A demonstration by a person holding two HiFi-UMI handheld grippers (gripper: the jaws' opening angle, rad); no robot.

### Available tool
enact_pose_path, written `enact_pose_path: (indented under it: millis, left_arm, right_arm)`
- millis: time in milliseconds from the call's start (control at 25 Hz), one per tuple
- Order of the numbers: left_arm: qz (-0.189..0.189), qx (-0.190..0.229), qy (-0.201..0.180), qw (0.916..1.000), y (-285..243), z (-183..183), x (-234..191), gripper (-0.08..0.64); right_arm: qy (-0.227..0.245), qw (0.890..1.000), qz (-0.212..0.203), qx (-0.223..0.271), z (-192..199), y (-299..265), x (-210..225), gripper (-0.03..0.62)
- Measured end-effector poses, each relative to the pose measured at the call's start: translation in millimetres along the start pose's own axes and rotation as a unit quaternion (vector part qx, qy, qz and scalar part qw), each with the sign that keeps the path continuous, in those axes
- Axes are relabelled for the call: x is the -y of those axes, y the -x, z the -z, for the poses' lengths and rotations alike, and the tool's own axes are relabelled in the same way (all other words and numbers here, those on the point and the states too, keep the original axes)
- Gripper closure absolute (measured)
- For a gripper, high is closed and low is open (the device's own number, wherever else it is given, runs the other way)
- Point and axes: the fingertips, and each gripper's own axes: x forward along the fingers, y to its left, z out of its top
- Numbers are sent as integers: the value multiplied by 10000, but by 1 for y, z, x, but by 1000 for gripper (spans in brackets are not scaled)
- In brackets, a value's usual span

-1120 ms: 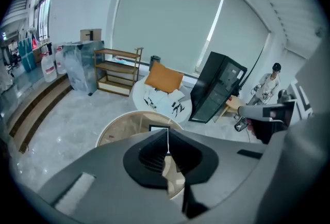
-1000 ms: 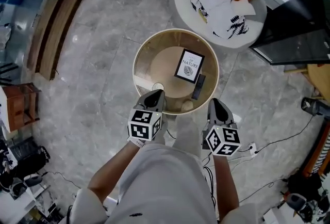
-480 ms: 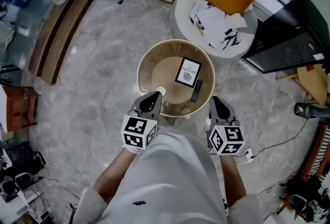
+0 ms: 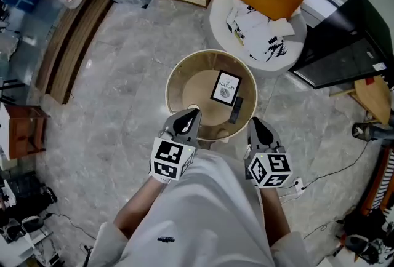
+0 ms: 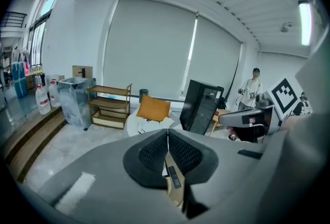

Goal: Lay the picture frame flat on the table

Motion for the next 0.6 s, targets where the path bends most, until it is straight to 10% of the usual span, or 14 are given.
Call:
enact_pose_path:
  millis: [600]
  left_arm:
    - [62,-164,-118,9998,-1,12,5,552]
  right_arm:
    - [84,9999,88,-7,6,2,-1,580]
